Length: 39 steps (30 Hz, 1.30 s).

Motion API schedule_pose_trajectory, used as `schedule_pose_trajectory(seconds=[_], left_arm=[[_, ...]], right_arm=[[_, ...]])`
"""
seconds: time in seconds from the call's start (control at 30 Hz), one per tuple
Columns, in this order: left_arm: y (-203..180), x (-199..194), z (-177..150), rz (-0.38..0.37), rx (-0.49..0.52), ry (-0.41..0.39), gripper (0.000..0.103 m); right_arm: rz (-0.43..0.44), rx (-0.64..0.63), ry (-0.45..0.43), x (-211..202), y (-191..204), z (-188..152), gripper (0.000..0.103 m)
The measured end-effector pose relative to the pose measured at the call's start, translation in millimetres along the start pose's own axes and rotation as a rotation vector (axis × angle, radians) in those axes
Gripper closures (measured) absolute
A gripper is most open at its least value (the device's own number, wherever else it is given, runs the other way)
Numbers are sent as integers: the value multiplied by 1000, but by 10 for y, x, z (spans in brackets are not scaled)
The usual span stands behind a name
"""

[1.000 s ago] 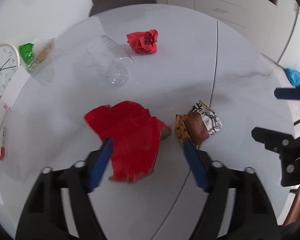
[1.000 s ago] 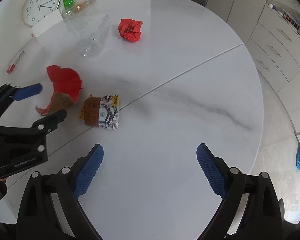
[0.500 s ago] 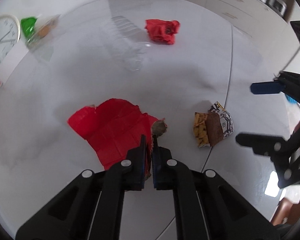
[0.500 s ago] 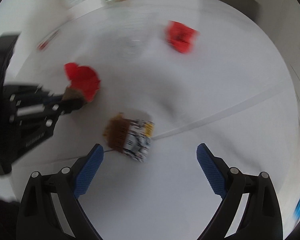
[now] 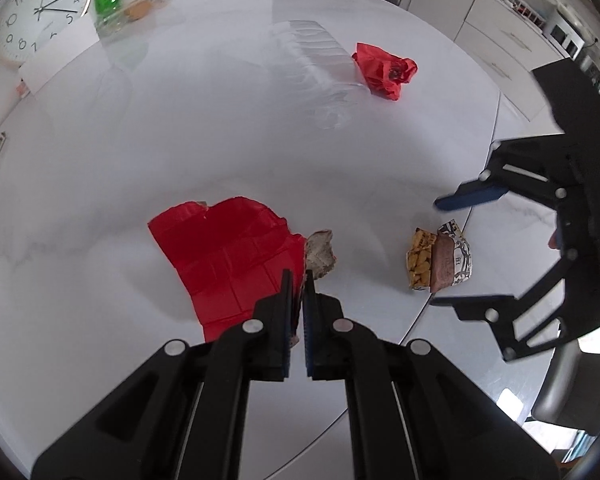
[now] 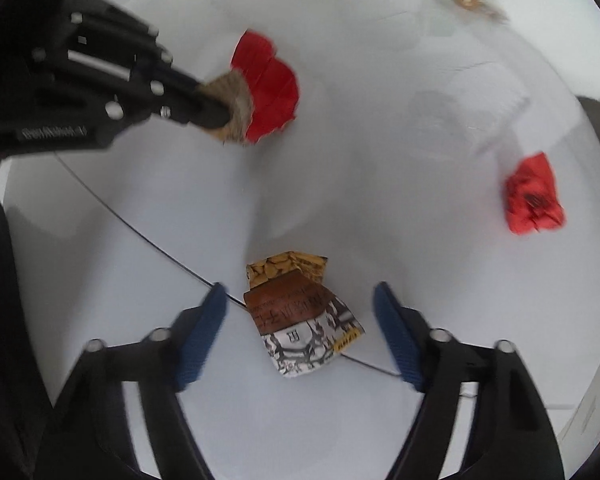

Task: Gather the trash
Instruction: 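Grasp the small brown scrap with the left gripper while the right gripper grasps the snack wrapper, then carry the brown scrap and snack wrapper to the wastebasket and release both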

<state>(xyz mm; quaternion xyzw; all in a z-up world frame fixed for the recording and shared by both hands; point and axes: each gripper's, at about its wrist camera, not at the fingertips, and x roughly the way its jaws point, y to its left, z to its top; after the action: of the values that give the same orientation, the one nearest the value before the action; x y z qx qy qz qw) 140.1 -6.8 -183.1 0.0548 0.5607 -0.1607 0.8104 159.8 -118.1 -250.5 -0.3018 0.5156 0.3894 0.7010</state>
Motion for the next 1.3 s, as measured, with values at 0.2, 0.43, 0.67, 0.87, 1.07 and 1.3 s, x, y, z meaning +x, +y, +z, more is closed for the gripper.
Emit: schedule_pose_trajectory(seconds=[0.2, 0.43, 0.67, 0.87, 1.07, 1.3], left_arm=[[110, -62, 0, -41, -43, -19, 100], [225, -138, 1, -70, -81, -30, 100], [164, -366, -77, -90, -74, -48, 100], [-327, -580, -191, -135, 35, -43, 100], [-1182, -758, -360, -236, 215, -45, 100], [-2145, -902, -714, -339, 454, -26, 100]], right_arm=[[24, 1, 14, -8, -11, 0, 61], [59, 196, -57, -151, -93, -162, 65], [65, 519, -209, -525, -171, -543, 65], [-5, 864, -298, -936, -50, -1149, 65], [-104, 1132, -310, -1350, 574, -2156, 65], [-189, 1361, -271, -1458, 1352, -3168, 65]])
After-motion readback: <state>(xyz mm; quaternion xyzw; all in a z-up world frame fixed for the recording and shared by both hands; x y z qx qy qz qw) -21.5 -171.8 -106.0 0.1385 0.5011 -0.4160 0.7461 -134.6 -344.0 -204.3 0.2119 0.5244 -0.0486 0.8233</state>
